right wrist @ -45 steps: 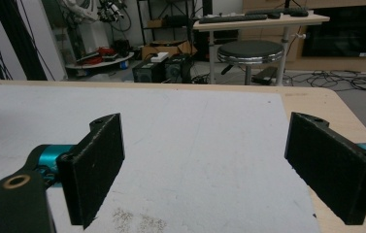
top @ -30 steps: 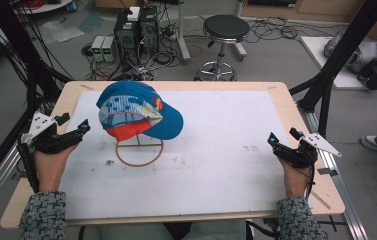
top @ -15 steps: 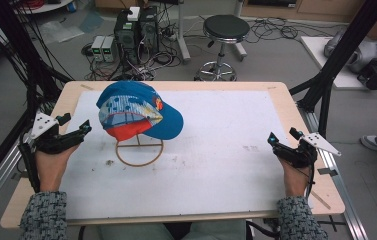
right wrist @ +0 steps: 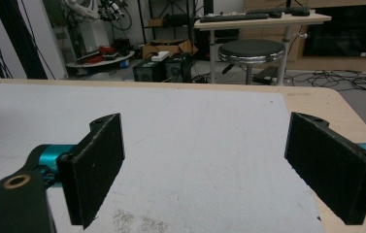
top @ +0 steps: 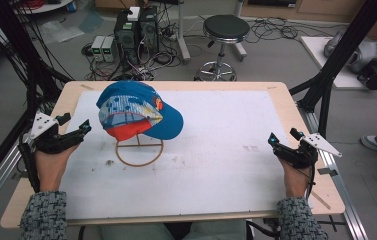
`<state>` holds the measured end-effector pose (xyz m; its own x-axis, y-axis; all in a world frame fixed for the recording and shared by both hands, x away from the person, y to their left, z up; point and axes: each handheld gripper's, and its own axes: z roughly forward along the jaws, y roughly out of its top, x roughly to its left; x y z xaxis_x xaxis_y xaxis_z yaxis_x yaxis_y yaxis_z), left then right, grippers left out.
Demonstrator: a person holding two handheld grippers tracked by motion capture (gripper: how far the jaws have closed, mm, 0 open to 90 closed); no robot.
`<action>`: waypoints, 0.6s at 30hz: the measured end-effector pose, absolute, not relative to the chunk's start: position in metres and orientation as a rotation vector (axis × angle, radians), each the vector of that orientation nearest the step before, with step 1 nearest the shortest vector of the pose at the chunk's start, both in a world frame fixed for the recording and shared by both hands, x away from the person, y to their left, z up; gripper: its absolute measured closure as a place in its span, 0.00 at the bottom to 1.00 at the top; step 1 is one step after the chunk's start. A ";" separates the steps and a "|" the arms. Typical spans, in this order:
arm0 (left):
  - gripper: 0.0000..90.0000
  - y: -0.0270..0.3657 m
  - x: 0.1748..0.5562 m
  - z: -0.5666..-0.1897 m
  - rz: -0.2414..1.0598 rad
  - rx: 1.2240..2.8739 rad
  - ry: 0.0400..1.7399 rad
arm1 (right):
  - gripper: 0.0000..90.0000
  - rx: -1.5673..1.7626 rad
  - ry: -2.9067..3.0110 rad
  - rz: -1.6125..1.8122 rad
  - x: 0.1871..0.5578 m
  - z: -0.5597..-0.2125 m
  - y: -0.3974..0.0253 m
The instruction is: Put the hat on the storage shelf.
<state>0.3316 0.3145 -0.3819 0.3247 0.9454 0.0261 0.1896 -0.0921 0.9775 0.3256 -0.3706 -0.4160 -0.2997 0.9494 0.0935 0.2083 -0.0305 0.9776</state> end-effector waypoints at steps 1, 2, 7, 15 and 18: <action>0.31 0.314 0.332 -0.382 0.901 1.537 1.075 | 0.15 1.245 1.568 1.384 0.326 -0.416 -0.371; 0.31 0.314 0.332 -0.382 0.900 1.536 1.075 | 0.15 1.246 1.568 1.384 0.326 -0.416 -0.371; 0.31 0.315 0.331 -0.382 0.903 1.537 1.073 | 0.15 1.248 1.566 1.383 0.325 -0.416 -0.371; 0.31 0.315 0.332 -0.382 0.903 1.537 1.073 | 0.15 1.245 1.566 1.383 0.325 -0.416 -0.371; 0.31 0.315 0.332 -0.382 0.902 1.534 1.073 | 0.15 1.244 1.566 1.381 0.325 -0.416 -0.371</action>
<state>0.3322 0.3147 -0.3816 0.3239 0.9458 0.0248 0.1864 -0.0894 0.9784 0.3250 -0.3712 -0.4157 -0.2973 0.9505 0.0906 0.2090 -0.0278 0.9775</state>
